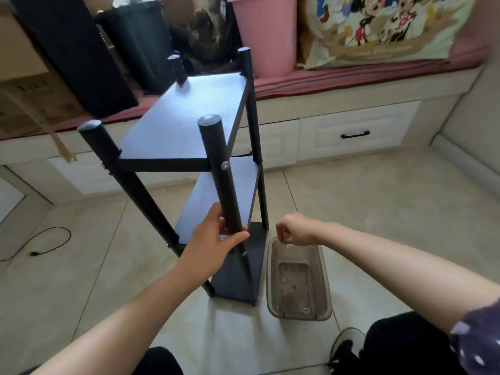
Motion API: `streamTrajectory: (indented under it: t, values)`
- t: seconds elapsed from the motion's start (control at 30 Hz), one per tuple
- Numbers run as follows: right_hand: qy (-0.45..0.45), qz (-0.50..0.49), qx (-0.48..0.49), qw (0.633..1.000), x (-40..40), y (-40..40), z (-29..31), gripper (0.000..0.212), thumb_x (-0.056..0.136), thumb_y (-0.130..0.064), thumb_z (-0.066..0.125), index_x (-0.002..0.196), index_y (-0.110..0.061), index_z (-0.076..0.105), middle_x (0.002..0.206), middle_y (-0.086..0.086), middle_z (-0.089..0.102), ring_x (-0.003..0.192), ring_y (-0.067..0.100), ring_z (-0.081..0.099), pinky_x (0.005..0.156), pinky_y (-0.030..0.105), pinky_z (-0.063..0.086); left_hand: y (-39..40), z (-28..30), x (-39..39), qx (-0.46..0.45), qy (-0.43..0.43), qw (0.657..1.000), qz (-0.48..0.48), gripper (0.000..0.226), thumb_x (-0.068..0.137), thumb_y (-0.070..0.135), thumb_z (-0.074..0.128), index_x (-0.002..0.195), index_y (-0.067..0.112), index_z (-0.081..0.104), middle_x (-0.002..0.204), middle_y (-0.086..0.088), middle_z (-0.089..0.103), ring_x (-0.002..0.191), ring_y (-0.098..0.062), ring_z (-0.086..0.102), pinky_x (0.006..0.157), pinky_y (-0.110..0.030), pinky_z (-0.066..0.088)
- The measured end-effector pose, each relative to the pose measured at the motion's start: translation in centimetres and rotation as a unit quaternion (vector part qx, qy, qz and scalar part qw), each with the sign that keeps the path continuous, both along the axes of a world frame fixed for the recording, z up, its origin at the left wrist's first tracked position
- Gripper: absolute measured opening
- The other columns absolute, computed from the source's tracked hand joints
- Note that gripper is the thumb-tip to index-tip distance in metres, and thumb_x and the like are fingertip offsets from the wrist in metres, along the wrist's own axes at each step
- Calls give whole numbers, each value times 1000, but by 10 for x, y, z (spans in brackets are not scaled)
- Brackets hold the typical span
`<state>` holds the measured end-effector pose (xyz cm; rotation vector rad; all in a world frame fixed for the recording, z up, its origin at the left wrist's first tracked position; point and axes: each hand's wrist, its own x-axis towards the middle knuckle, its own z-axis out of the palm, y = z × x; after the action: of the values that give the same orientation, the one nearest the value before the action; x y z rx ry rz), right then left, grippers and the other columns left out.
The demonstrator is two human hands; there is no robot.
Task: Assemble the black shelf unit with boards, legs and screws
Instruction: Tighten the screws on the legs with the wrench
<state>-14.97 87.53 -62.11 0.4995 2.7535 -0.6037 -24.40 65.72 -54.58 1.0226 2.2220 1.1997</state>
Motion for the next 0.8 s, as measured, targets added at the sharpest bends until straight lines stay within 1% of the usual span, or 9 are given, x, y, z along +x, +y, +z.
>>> streamTrajectory:
  t: [0.1,0.17,0.23,0.33,0.4,0.43,0.53,0.63,0.8]
  values:
    - [63,-9,-5,998,13,-6,49,11,90,-8,59,91,-16,66,92,-1,66,86,16,60,73,24,49,-7,3,-4,22,-1,999,36,32,89,21,77,106,29,52,92,9,75,93,-1,69,83,-18,54]
    - [113,-38,-20,993,22,-12,71,14,88,-6,58,85,-19,64,82,-7,63,82,15,60,67,19,45,-15,9,-9,44,-13,998,50,32,90,18,75,105,33,52,94,6,75,94,-6,71,76,-13,53]
    - [153,-71,-43,985,29,-20,86,15,85,-5,58,80,-18,62,75,-8,64,78,16,62,67,23,47,-23,17,-15,68,-18,995,71,33,91,15,73,105,36,52,96,4,75,93,-8,72,76,-14,54]
    - [209,-125,-130,961,33,-34,98,9,82,-3,63,80,-12,65,69,0,73,72,14,70,75,31,57,-35,29,-22,107,-35,989,94,34,94,10,69,108,36,53,91,0,74,87,-9,73,67,-15,56]
    - [243,-157,-215,933,30,-43,104,6,83,-1,67,83,-7,66,73,7,75,73,19,73,78,35,60,-41,35,-26,126,-57,985,99,32,95,6,66,115,28,54,91,-6,73,84,-13,74,62,-17,56]
    - [255,-168,-256,917,27,-48,109,6,84,0,68,86,-6,67,75,9,75,75,21,74,77,34,60,-44,38,-28,128,-57,985,100,33,96,6,66,119,25,53,93,-6,72,84,-13,74,62,-17,56]
    - [279,-174,-340,881,13,-60,124,14,87,1,67,100,-4,71,81,11,76,77,21,75,69,21,56,-52,45,-33,128,-46,985,104,36,96,7,66,123,25,52,96,-4,71,86,-11,73,62,-17,56]
    - [285,-151,-343,882,0,-67,136,13,89,-2,68,100,-5,75,83,8,77,78,19,75,69,19,55,-60,54,-37,123,-19,987,97,29,96,9,66,114,28,54,90,-4,72,83,-15,74,64,-21,57]
    - [295,-161,-329,882,-21,-71,152,10,94,-7,60,94,-10,69,81,4,77,75,15,73,72,27,56,-69,67,-38,119,-1,990,71,26,97,10,65,104,32,54,82,-3,71,76,-12,72,63,-17,53]
